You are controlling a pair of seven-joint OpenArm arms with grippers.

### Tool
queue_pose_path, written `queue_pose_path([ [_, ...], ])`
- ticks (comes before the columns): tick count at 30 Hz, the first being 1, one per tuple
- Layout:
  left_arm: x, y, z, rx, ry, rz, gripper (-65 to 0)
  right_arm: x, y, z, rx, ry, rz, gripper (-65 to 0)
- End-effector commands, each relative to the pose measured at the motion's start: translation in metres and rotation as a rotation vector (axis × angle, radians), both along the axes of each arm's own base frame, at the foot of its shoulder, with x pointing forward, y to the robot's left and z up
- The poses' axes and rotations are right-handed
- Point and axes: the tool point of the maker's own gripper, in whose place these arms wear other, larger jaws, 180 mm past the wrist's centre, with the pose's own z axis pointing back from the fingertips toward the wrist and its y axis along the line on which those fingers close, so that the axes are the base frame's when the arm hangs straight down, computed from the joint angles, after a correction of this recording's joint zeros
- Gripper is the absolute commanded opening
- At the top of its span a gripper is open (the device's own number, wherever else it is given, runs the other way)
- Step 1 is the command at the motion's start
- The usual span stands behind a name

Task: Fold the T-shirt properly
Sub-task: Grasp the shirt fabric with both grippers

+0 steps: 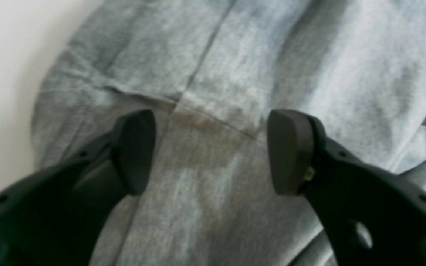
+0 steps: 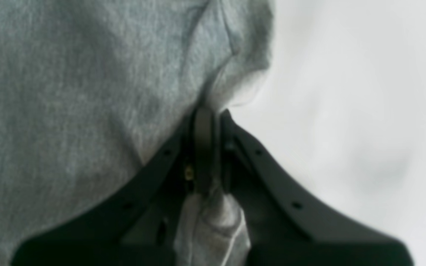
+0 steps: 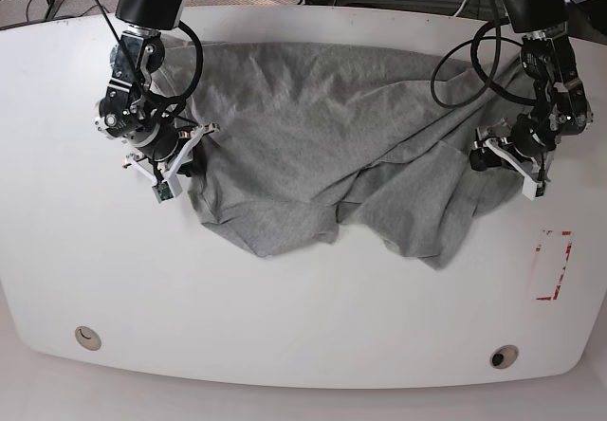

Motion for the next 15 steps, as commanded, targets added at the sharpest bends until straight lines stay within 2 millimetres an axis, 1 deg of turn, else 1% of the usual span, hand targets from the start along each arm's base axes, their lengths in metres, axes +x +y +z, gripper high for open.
queue_pose_path([
  [1, 0.012, 0.003, 0.018, 0.015, -0.059, -0.007, -33.3, 0.012, -0.001, 0.015, 0.010, -0.057, 0.000, -65.0],
  [2, 0.012, 0.003, 0.019, 0.016, -0.062, -0.008, -38.9, 0.012, -0.001, 0.015, 0.010, -0.057, 0.000, -65.0],
  [4, 0.012, 0.002, 0.019, 0.015, -0.061, -0.010, -46.5, 0.012, -0.001, 0.015, 0.010, -0.057, 0.000, -65.0],
  [5, 0.012, 0.002, 0.018, 0.014, -0.058, -0.011, -49.9, 0.012, 0.000, 0.016, 0.013, -0.058, -0.001, -65.0],
  [6, 0.012, 0.001, 0.017, 0.013, -0.055, -0.014, -51.0, 0.012, 0.000, 0.016, 0.014, -0.058, -0.001, -65.0],
  [9, 0.013, -0.006, 0.014, 0.014, -0.046, -0.038, -49.3, 0.012, 0.000, 0.016, 0.014, -0.058, -0.001, -65.0],
  [11, 0.012, -0.011, 0.011, 0.012, -0.037, -0.053, -45.6, 0.012, 0.000, 0.016, 0.016, -0.059, -0.001, -65.0],
  [13, 0.012, -0.013, 0.010, 0.012, -0.034, -0.058, -40.0, 0.013, 0.000, 0.016, 0.015, -0.060, -0.001, -65.0],
  [14, 0.012, -0.013, 0.010, 0.012, -0.033, -0.059, -38.5, 0.013, 0.000, 0.016, 0.015, -0.060, -0.001, -65.0],
  [15, 0.012, -0.013, 0.010, 0.013, -0.034, -0.059, -33.8, 0.013, 0.000, 0.016, 0.015, -0.060, -0.001, -65.0],
])
